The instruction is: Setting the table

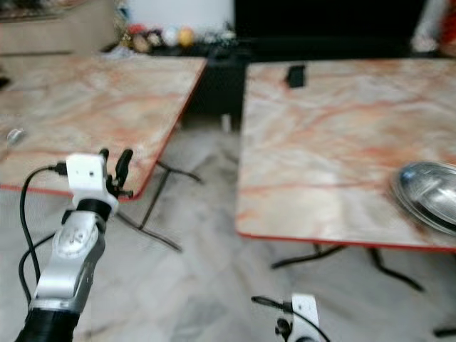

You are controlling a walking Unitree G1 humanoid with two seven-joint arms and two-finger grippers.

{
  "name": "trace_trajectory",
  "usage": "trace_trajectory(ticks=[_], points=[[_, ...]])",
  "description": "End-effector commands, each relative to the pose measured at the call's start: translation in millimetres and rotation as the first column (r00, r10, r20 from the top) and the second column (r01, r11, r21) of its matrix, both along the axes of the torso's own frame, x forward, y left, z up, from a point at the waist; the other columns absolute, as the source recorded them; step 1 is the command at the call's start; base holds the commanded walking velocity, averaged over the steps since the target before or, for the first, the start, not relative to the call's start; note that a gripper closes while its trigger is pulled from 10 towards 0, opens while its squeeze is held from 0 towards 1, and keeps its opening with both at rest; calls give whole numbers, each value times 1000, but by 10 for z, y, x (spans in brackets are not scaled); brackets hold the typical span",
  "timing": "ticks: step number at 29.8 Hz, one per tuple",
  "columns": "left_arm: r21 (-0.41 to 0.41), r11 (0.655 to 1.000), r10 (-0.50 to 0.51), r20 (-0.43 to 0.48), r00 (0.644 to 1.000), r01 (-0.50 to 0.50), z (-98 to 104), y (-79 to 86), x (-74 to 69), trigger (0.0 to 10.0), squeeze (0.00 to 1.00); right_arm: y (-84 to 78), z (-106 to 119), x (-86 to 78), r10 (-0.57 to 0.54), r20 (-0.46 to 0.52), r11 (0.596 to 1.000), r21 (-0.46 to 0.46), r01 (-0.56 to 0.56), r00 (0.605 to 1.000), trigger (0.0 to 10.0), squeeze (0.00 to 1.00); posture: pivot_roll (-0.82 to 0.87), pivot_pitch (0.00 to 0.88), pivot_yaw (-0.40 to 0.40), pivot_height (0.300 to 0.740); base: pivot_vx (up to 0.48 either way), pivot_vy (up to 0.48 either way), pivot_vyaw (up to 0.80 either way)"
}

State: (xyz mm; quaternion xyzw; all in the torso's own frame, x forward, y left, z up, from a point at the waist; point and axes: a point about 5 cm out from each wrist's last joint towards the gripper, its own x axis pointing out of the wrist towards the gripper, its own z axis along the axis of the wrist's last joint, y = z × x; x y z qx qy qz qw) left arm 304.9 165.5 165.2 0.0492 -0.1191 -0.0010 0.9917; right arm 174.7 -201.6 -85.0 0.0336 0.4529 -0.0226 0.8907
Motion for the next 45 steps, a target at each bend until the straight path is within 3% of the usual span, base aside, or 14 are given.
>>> trace_trajectory(ticks=[1,16,34,41,45], points=[[21,1000,17,16,1000,-17,38,40,-6,10000,0,25,-2,4,-1,0,1000,9,1,1000,10000,0,-50,0,50,740,0,330,569],[24,999,32,10,999,-33,25,88,-14,10000,0,27,-1,10,-8,0,1000,14,8,1000,10000,0,-45,0,49,740,0,329,99],[23,994,110,-33,993,-110,-108,314,-77,10000,0,22,-2,4,-7,-1,1000,14,7,1000,10000,0,-39,0,43,740,0,330,0],[18,992,123,-94,988,-122,-292,353,-89,10000,0,25,0,11,-7,1,1000,16,7,1000,10000,0,-38,0,46,740,0,330,0],[7,992,125,-213,969,-127,-582,391,-111,10000,0,26,3,19,-8,2,1000,16,8,1000,10000,0,-27,0,43,740,0,323,0]])
